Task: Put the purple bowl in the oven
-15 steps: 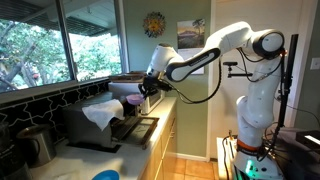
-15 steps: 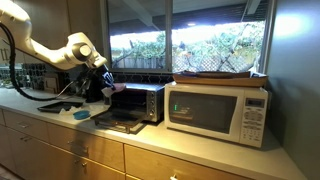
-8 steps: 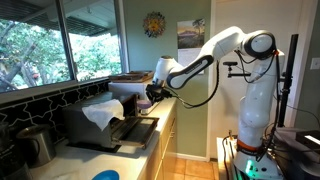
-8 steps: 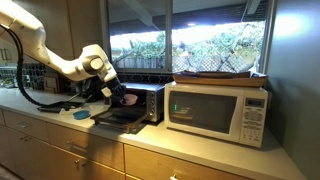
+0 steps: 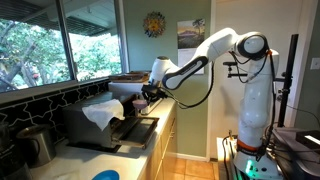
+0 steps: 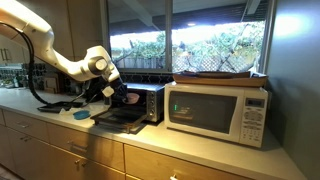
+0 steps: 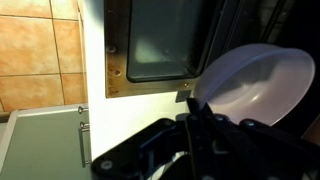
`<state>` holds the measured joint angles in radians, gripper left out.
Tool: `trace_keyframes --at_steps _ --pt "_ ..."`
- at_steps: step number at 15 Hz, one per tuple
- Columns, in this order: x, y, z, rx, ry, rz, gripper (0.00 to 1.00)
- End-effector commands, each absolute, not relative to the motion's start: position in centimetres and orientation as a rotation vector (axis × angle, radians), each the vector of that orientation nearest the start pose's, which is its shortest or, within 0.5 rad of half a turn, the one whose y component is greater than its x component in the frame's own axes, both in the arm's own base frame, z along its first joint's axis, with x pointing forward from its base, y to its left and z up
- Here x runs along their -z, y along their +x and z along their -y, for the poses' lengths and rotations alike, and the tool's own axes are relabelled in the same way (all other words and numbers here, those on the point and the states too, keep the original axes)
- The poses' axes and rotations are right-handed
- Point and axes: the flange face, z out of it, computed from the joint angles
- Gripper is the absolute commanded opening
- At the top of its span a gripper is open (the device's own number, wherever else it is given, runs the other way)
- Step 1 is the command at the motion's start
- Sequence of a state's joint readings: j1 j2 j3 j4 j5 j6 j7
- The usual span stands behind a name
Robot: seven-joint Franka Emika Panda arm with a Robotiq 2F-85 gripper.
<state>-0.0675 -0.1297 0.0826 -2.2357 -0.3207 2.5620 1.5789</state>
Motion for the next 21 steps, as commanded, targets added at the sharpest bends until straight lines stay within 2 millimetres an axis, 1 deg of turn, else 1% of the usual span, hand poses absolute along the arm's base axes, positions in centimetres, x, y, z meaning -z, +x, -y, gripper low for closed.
trace_keyframes --at_steps 1,3,5,9,13,17,21 --pt "-47.2 55.5 -2.4 0.684 -2.327 -1.789 0.01" --pt "-47.0 56.3 -2.7 0.683 -2.346 -1.803 0.01" --pt "-47.0 57.6 -2.9 0.72 -2.353 -1.843 0.01" --pt "-46.6 60.0 -3.6 0.75 -2.383 -1.829 0.01" --pt "-45.6 62.1 -4.7 0.782 -2.412 -1.8 0.01" --pt "-45.1 63.3 -5.9 0.89 -2.41 -1.767 0.01" --pt "-45.2 63.6 -6.9 0.957 -2.389 -1.729 0.01"
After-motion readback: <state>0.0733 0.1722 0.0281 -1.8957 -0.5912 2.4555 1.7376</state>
